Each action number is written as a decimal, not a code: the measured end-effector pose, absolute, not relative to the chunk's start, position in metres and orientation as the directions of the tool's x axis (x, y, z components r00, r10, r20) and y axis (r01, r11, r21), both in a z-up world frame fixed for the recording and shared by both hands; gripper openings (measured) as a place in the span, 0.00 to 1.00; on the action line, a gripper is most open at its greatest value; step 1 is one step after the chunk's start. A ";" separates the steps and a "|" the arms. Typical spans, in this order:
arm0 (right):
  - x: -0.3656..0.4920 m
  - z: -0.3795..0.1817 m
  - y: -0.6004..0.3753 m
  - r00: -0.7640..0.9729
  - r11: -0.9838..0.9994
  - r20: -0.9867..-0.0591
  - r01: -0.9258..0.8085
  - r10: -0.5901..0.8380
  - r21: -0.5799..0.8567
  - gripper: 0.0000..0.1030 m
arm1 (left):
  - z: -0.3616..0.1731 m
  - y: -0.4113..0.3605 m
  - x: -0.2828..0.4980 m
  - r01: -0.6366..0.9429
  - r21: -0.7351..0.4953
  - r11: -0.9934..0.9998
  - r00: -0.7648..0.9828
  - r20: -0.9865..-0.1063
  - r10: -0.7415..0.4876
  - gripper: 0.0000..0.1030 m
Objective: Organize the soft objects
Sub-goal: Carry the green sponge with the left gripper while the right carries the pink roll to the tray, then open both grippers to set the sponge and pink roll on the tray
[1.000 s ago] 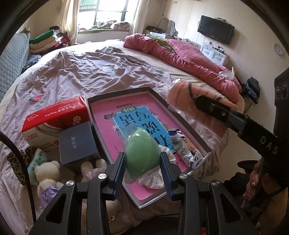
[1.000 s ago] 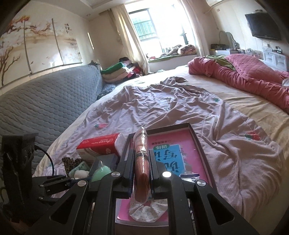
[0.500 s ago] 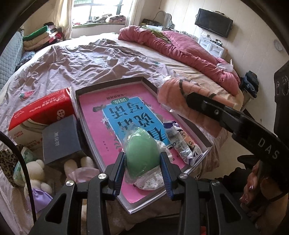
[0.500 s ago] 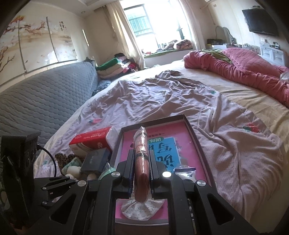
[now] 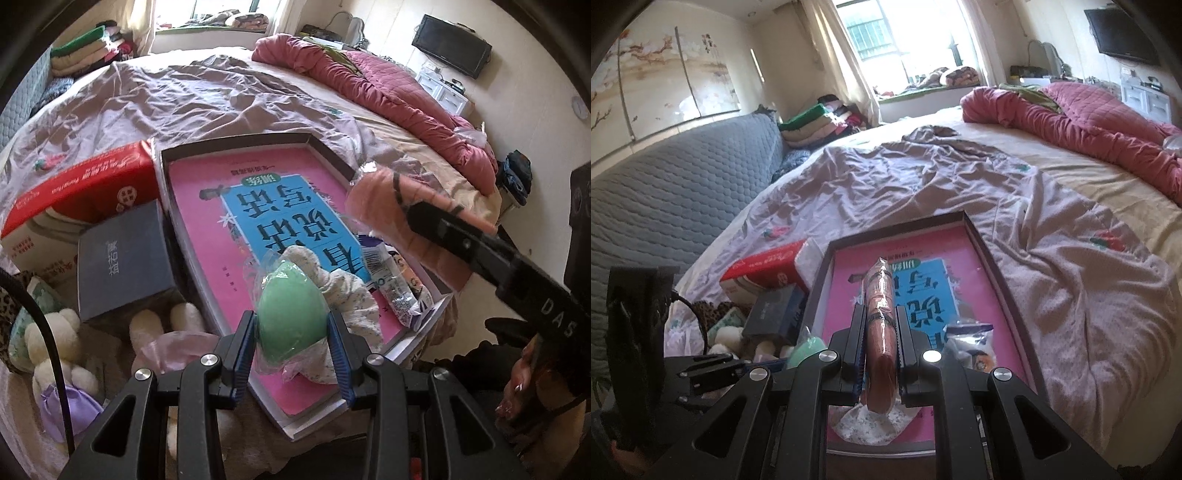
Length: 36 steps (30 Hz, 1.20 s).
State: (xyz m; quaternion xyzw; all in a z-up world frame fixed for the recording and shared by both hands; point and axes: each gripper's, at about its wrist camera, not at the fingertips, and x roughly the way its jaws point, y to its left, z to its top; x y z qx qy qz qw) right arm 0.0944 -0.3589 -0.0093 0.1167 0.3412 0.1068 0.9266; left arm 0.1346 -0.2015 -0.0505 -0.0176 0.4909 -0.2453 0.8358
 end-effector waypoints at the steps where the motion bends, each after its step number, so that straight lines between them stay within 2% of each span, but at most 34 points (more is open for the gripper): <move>1: 0.096 -0.011 -0.358 0.742 0.951 -0.612 -0.116 0.275 0.287 0.13 | -0.052 -0.200 0.136 0.390 -0.276 0.878 0.395 -0.812 -0.430 0.37; 14: 0.108 -0.034 -0.360 0.718 0.946 -0.643 -0.070 0.268 0.315 0.14 | -0.062 -0.202 0.141 0.404 -0.279 0.871 0.359 -0.828 -0.431 0.38; 27: 0.111 -0.057 -0.361 0.673 0.949 -0.694 -0.035 0.255 0.314 0.15 | -0.061 -0.214 0.135 0.445 -0.216 0.869 0.381 -0.833 -0.402 0.38; 36: 0.110 -0.067 -0.361 0.653 0.950 -0.716 -0.019 0.247 0.310 0.16 | -0.061 -0.208 0.140 0.419 -0.253 0.872 0.380 -0.823 -0.422 0.38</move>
